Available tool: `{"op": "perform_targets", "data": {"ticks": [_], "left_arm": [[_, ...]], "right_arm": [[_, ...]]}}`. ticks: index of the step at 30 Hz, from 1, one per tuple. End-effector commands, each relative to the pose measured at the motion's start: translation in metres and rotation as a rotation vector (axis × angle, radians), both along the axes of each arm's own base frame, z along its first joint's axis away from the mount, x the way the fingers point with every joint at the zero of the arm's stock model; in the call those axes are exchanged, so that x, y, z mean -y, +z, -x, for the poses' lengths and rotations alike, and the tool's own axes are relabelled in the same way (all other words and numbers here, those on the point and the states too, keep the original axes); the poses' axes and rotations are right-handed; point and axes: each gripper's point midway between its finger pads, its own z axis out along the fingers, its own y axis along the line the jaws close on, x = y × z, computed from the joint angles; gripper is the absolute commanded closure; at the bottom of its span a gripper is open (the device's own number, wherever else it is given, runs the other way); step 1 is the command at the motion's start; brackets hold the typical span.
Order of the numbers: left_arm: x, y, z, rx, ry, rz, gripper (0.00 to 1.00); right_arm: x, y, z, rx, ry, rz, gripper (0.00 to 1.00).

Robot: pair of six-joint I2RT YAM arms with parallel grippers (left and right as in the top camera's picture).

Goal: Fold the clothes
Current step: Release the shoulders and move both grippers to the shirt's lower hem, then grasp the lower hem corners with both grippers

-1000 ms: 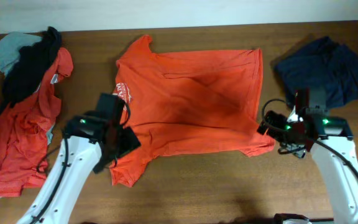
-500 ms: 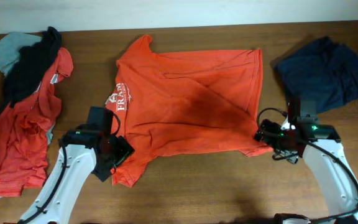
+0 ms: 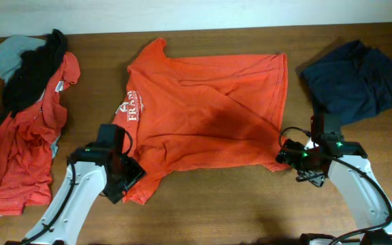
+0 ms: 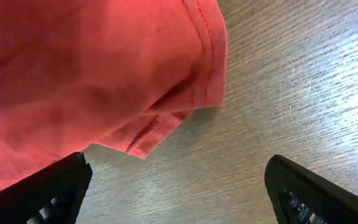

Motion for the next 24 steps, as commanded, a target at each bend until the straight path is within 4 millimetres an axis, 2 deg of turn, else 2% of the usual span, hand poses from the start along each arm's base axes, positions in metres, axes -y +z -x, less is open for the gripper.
{"op": "perform_targets", "data": {"ticks": [1, 11, 15, 19, 22, 24], "left_arm": [[-0.012, -0.008, 0.004, 0.011, -0.010, -0.058, 0.34], [-0.017, -0.030, 0.000, 0.075, -0.005, -0.084, 0.59], [-0.022, -0.031, -0.002, 0.082, -0.003, -0.117, 0.70], [-0.022, -0.030, -0.007, 0.103, -0.002, -0.116, 0.91], [-0.021, -0.029, -0.014, 0.134, 0.000, -0.112, 0.99], [-0.020, -0.028, -0.018, 0.151, 0.001, -0.109, 0.99]], "right_arm": [[-0.002, -0.002, 0.000, -0.002, -0.006, -0.008, 0.07], [-0.002, -0.002, -0.002, 0.007, -0.005, -0.007, 0.07], [0.000, -0.002, -0.001, 0.005, -0.008, 0.004, 0.06], [0.000, -0.002, -0.001, 0.005, -0.008, 0.004, 0.06], [0.000, -0.002, -0.001, 0.004, -0.007, 0.004, 0.07], [0.000, -0.002, -0.001, 0.002, -0.007, 0.004, 0.06]]}}
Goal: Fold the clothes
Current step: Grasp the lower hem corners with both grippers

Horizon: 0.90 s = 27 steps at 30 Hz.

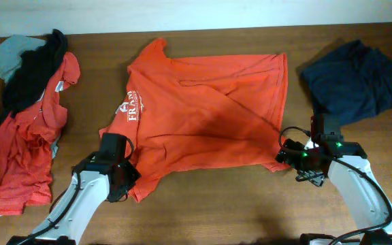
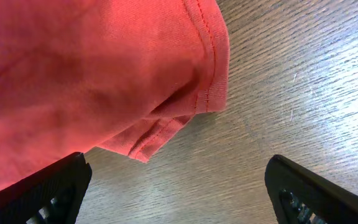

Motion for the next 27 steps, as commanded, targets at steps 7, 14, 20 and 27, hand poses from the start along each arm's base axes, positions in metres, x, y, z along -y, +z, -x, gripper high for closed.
{"op": "perform_targets", "data": {"ticks": [7, 14, 20, 27], "left_arm": [[0.003, 0.022, -0.022, 0.078, -0.101, -0.001, 0.99], [-0.003, 0.085, -0.050, 0.231, -0.115, -0.034, 0.99], [-0.006, 0.112, -0.054, 0.319, -0.095, -0.019, 0.99], [-0.007, 0.117, -0.052, 0.330, -0.095, -0.019, 0.99]], "right_arm": [[0.001, -0.003, 0.003, -0.014, -0.002, 0.011, 0.06], [0.005, -0.004, 0.005, -0.024, -0.007, 0.035, 0.06], [0.004, -0.016, 0.008, -0.075, -0.005, 0.026, 0.07], [-0.002, -0.034, 0.012, -0.145, 0.018, 0.014, 0.13]]}}
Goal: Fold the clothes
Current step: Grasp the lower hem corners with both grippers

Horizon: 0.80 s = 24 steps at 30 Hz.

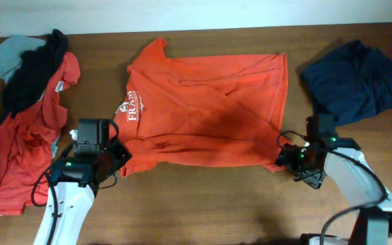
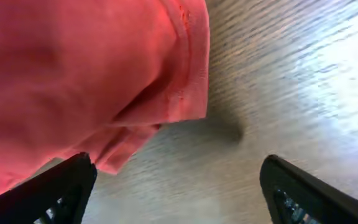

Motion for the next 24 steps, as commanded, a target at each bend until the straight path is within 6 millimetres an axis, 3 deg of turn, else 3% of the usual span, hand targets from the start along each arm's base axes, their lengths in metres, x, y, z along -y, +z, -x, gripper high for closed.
{"op": "perform_targets", "data": {"ticks": [1, 9, 14, 24], "left_arm": [[-0.002, 0.011, -0.004, 0.034, -0.007, -0.008, 0.99], [-0.003, 0.037, -0.013, 0.080, -0.033, -0.028, 0.99], [-0.003, 0.057, -0.018, 0.110, -0.064, -0.049, 0.99], [-0.009, 0.059, -0.016, 0.100, -0.055, -0.078, 0.99]], "right_arm": [[-0.005, -0.008, 0.000, -0.018, 0.018, 0.003, 0.15], [-0.020, -0.008, -0.015, 0.042, 0.072, -0.019, 0.21], [-0.029, -0.009, -0.020, 0.060, 0.109, -0.019, 0.31], [-0.033, -0.019, -0.024, 0.053, 0.129, -0.005, 0.50]]}}
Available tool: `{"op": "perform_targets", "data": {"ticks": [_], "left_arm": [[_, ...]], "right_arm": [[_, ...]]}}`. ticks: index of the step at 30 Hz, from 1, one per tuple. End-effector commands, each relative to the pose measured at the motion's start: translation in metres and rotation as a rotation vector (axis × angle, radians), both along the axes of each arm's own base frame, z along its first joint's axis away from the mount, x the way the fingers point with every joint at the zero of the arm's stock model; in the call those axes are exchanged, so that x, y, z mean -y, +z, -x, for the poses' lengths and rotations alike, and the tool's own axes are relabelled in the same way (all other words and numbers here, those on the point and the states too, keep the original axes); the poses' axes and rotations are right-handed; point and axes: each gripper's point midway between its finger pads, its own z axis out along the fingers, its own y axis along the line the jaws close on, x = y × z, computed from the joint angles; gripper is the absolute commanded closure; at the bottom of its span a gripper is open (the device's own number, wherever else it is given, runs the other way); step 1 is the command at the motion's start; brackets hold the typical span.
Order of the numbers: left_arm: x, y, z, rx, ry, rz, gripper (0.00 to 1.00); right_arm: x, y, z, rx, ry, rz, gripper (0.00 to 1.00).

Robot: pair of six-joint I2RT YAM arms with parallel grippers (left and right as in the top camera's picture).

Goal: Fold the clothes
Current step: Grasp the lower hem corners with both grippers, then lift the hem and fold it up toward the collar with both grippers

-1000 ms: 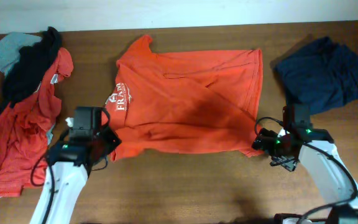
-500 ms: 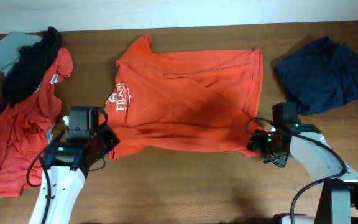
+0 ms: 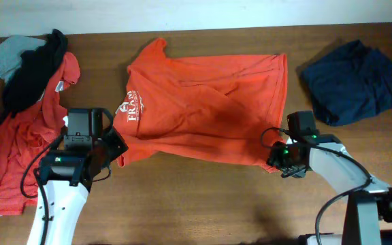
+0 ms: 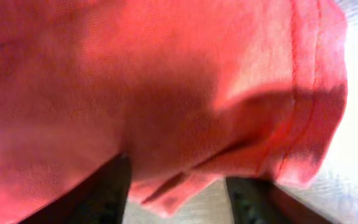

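Observation:
An orange T-shirt [image 3: 203, 109] with white lettering lies spread on the wooden table [image 3: 203, 211]. In the overhead view my left gripper [image 3: 112, 148] sits at the shirt's lower left corner, and the cloth there is folded in under it; it looks shut on that corner. My right gripper [image 3: 275, 158] is at the lower right corner. In the right wrist view the shirt [image 4: 166, 81] fills the frame. Its hemmed corner hangs between the dark fingers [image 4: 104, 193] of the right gripper [image 4: 176, 196], whose jaws stand half closed with a gap around the cloth.
A pile of red, black and grey clothes [image 3: 26, 102] lies along the table's left side. A folded navy garment [image 3: 356, 82] sits at the back right. The far wall runs along the top edge.
The right gripper has moved left onto the shirt's lower right corner and its jaws have narrowed around the hem. The left gripper is slightly farther up with the lower left corner.
At first the left gripper was on the shirt's hanging lower left flap and the right gripper stood open just right of the lower right corner. The left gripper then shifted up and left with the flap, straightening the lower edge. The right gripper now straddles its corner.

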Motion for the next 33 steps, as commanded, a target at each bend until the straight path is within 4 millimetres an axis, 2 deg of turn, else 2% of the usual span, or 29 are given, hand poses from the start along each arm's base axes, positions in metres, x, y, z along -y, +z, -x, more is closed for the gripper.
{"op": "perform_targets", "data": {"ticks": [1, 4, 6, 7, 12, 15, 20, 23, 26, 33], "left_arm": [[-0.007, 0.012, -0.002, 0.037, 0.006, -0.035, 0.99], [-0.010, 0.014, -0.003, 0.043, 0.015, -0.050, 0.99], [-0.011, 0.016, -0.004, 0.049, 0.018, -0.052, 0.99], [-0.012, 0.017, -0.005, 0.051, 0.022, -0.058, 0.99], [-0.017, 0.023, -0.005, 0.054, 0.018, -0.083, 0.99], [-0.022, 0.029, -0.002, 0.046, 0.035, -0.085, 0.99], [-0.033, 0.038, 0.006, 0.021, 0.065, -0.110, 0.99], [-0.035, 0.039, 0.012, 0.012, 0.068, -0.116, 0.99], [-0.035, 0.039, 0.017, 0.002, 0.068, -0.118, 0.99], [-0.039, 0.034, 0.032, -0.057, 0.075, -0.142, 0.99]], "right_arm": [[0.000, -0.008, 0.002, -0.020, 0.001, 0.009, 0.53], [0.000, -0.009, 0.000, -0.015, 0.001, 0.008, 0.63], [0.000, -0.009, -0.003, -0.003, 0.001, 0.009, 0.82], [0.000, -0.009, -0.005, 0.003, 0.000, 0.009, 0.96], [0.000, 0.002, -0.004, -0.005, -0.001, 0.009, 0.96], [0.004, 0.024, -0.003, -0.008, -0.006, 0.029, 0.96], [0.014, 0.073, 0.002, 0.027, -0.014, 0.085, 0.96], [0.014, 0.093, 0.008, 0.055, -0.002, 0.087, 0.96], [0.015, 0.099, 0.019, 0.041, -0.001, 0.087, 0.96], [0.015, 0.097, 0.043, -0.053, 0.003, 0.090, 0.96]]}}
